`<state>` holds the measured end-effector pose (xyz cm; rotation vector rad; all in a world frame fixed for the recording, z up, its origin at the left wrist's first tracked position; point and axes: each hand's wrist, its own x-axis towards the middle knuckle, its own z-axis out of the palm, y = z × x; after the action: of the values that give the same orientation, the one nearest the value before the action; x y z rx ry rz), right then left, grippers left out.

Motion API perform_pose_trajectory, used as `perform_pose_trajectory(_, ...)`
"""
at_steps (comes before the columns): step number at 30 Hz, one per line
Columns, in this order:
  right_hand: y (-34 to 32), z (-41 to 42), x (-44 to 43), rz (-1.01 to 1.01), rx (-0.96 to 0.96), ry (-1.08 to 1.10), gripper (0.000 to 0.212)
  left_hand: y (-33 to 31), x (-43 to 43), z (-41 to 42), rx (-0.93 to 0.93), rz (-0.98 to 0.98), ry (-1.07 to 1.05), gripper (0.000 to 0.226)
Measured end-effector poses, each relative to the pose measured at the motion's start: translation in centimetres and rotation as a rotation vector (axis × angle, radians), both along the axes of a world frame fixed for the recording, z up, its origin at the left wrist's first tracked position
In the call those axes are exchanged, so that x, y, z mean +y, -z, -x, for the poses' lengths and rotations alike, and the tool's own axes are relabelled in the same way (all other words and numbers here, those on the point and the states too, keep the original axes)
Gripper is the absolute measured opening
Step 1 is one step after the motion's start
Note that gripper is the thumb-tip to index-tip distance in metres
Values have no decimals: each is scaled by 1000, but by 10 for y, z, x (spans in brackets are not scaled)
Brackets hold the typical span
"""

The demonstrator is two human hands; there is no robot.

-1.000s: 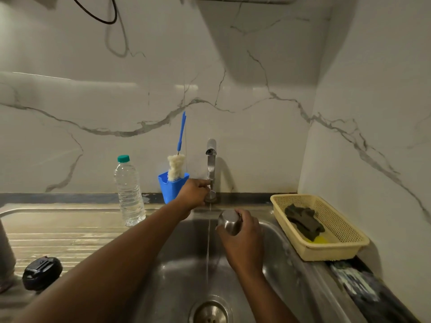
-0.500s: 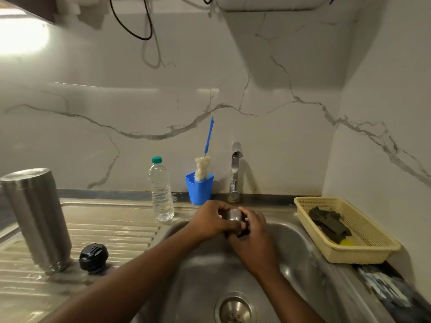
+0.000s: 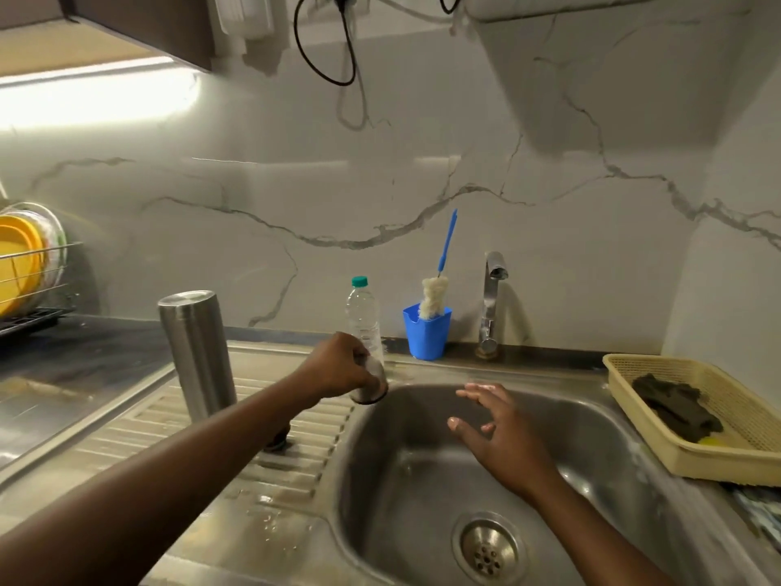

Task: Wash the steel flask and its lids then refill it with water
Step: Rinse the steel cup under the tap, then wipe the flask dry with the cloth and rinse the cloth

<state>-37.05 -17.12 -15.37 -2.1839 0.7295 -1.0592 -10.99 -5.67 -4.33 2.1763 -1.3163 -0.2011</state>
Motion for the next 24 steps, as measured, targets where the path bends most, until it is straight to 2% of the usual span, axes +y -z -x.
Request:
perform_pose_trajectory(6, 3, -1, 0, -48, 55, -34, 29, 12, 14, -41, 7, -120, -133, 38)
perform_pose_trajectory(16, 4, -1, 1, -39, 110, -36, 22, 25, 20, -56, 44, -192, -214, 34)
perform_pose_trajectory(18, 2, -1, 3, -34, 97, -29, 23, 22, 22, -52, 22, -168, -199, 41)
perform_pose_trajectory(20, -3, -1, 6, -29, 81, -19, 25, 16, 23, -43, -3, -95, -161, 58)
perform_pose_trajectory(24, -29, 1, 22, 18, 17, 10, 22, -1, 29, -3, -99, 153, -49, 51)
